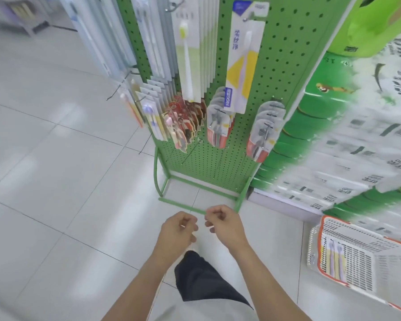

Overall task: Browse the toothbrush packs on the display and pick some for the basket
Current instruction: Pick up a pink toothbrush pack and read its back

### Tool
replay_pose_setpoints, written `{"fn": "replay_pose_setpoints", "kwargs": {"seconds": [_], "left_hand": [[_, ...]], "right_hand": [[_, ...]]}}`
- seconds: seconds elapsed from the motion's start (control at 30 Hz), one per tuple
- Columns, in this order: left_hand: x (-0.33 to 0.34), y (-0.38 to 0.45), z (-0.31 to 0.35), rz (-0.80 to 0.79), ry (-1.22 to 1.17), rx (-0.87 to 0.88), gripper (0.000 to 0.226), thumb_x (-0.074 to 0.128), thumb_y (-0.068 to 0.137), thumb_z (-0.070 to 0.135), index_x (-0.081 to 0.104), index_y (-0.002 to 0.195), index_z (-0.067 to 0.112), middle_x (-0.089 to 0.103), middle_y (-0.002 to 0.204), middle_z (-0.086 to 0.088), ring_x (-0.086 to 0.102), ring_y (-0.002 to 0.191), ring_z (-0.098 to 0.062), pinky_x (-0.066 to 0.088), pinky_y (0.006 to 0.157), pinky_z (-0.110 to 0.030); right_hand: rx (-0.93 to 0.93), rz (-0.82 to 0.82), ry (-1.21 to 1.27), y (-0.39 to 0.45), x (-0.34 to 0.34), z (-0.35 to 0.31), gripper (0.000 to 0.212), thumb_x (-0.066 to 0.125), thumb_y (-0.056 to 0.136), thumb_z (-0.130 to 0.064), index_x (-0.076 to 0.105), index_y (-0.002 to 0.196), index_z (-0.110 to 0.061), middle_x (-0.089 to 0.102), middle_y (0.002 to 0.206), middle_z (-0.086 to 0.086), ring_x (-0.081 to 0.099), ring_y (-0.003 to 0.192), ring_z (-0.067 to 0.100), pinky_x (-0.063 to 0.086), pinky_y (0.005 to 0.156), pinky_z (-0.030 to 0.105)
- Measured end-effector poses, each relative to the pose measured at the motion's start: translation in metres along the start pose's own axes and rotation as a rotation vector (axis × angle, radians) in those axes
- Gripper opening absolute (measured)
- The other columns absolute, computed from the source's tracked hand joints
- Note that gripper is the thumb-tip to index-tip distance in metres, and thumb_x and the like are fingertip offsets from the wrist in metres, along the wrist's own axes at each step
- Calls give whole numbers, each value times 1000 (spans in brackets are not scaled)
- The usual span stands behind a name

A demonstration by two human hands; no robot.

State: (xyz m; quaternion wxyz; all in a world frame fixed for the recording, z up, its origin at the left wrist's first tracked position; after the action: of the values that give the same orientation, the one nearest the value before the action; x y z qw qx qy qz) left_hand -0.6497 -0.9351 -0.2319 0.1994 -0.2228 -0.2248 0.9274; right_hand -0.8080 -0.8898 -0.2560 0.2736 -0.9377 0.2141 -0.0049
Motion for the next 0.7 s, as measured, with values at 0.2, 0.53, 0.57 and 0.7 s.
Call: {"fn": "replay_pose_setpoints", "kwargs": {"seconds": [0.2, 0.53, 0.57, 0.7], "left_hand": [[-69, 63, 42, 3, 7, 16, 13, 58, 99, 20, 70, 95, 17, 74, 82, 1, 70, 62, -17, 54, 60, -29], [-164, 155, 76, 133, -166, 48, 11, 60, 98, 9, 70, 94, 7, 76, 81, -9, 68, 61, -19, 55, 63, -33], [-173, 163, 78, 136, -168, 50, 11, 60, 98, 8, 70, 94, 6, 76, 81, -9, 68, 61, -18, 55, 63, -32], [-215, 195, 90, 141, -143, 90, 12, 60, 98, 12, 70, 94, 6, 76, 83, -6, 71, 72, -27, 57, 64, -31]], "right_hand": [[-14, -54, 69, 64, 78, -65, 8, 65, 93, -7, 71, 95, -12, 73, 82, 4, 72, 74, 18, 58, 68, 31], [-120, -39, 88, 125, 153, -153, 8, 66, 94, -5, 69, 94, -12, 72, 76, 4, 69, 69, 15, 57, 67, 30], [-112, -26, 102, 128, 160, -157, 8, 66, 94, -5, 69, 94, -12, 72, 76, 4, 68, 69, 15, 56, 65, 30], [-180, 52, 81, 139, 195, -181, 8, 70, 91, -8, 70, 90, -16, 74, 83, 7, 68, 77, 16, 56, 74, 29]]}}
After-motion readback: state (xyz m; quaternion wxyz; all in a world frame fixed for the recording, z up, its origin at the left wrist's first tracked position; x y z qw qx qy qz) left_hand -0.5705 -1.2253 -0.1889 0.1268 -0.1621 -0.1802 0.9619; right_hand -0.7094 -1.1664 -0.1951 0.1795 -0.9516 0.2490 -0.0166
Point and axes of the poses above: each hand's wrist, its own y-axis towards the middle knuckle, its own x-axis out of the palm, z = x × y, the point moved 4 cm from there along y, towards the middle knuckle
